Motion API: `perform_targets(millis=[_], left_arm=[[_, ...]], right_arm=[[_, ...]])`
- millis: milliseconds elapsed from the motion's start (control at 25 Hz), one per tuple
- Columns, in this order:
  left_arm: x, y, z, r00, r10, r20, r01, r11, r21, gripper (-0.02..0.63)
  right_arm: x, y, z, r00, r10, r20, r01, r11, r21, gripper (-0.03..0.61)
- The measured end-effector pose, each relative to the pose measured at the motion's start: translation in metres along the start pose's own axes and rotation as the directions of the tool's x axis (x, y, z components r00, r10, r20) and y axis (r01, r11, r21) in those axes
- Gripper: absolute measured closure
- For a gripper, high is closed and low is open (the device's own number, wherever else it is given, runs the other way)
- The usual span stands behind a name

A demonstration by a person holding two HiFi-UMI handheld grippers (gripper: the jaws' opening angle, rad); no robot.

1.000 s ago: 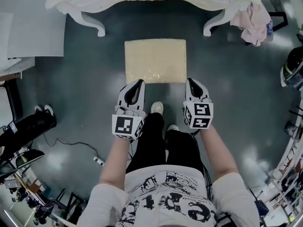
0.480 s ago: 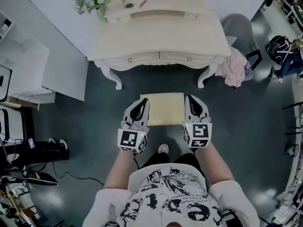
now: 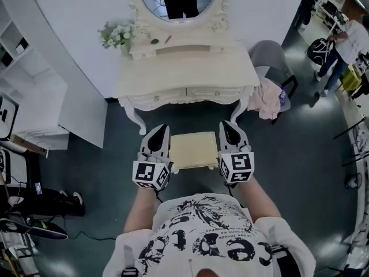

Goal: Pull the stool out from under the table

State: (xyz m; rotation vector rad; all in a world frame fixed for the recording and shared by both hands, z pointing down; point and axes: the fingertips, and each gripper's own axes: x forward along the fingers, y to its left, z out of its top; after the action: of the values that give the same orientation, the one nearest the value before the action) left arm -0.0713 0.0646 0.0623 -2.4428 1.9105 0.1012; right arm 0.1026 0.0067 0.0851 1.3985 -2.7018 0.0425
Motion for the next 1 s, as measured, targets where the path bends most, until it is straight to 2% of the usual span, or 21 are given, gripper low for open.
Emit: perform_targets(millis=[400,800,1000], left_arm=[[-0.019,-0.019,0.0,0.999,-0.031,-0.02,0.032,0.999,0.041,0.592],[-0.016,-0.015,0.003,1.0,-0.019,-0.015,0.02,0.999,0.04,0.592],[-0.012,-0.008,0.001,0.999,-0.004,-0.037,0.006,0.998,0.055,0.592]], right_arm=[[-0.017,0.011,0.002,1.0,0.008,0.0,-0.008,1.0,-0.014,0.561],[-0.01,0.02,0.008,0.999,0.036,0.006,-0.036,0.999,-0.02,0.562],[-0.003,0.021,0.006,0.999,0.045,0.009,-0.045,0.999,-0.007,0.561]])
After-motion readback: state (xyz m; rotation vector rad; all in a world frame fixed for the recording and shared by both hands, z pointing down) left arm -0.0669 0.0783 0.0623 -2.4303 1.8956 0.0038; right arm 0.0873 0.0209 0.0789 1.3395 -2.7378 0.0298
